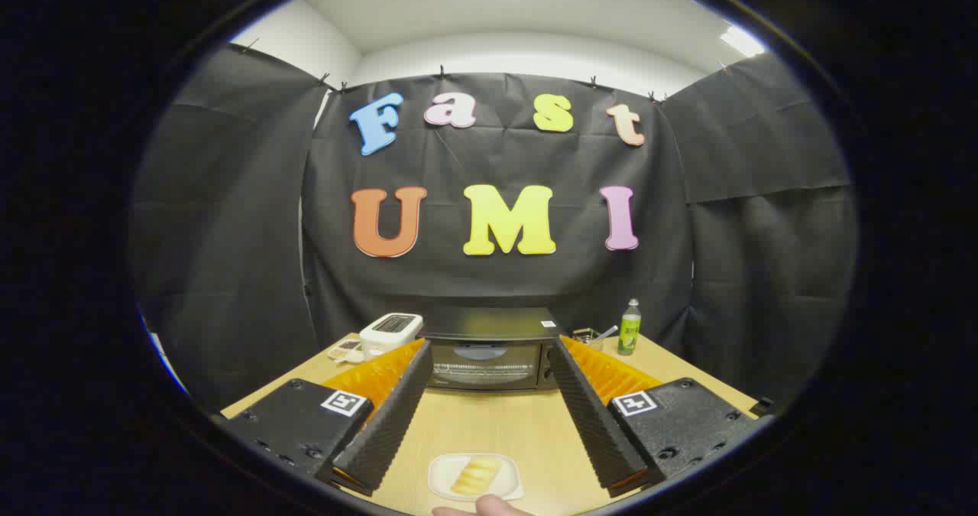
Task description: Open the toaster oven, put the food inside, and close the toaster oven door.
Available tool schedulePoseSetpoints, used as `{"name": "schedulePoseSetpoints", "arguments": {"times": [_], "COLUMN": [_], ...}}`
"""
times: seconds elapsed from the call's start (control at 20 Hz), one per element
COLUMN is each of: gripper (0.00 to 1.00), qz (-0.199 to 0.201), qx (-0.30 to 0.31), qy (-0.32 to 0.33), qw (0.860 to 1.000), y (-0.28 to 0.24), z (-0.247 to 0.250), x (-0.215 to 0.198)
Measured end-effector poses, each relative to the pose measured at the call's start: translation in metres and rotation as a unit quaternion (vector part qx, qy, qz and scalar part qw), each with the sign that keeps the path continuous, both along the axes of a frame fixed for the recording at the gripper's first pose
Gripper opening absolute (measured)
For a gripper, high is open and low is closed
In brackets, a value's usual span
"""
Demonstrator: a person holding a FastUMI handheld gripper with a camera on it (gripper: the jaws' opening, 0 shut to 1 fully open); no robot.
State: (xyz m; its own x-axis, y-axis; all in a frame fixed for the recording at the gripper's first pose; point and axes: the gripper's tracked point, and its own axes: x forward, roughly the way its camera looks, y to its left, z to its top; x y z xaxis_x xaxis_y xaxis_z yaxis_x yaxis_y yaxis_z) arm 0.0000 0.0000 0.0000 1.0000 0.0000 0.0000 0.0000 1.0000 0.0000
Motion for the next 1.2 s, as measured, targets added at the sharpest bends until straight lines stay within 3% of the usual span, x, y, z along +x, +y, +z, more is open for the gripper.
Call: {"name": "schedulePoseSetpoints", "arguments": {"times": [1.2], "gripper": [1.00], "qz": [0.001], "qx": [-0.006], "qy": [-0.006], "qw": [1.000], "y": [0.0029], "z": [0.0041], "x": [0.0010]}}
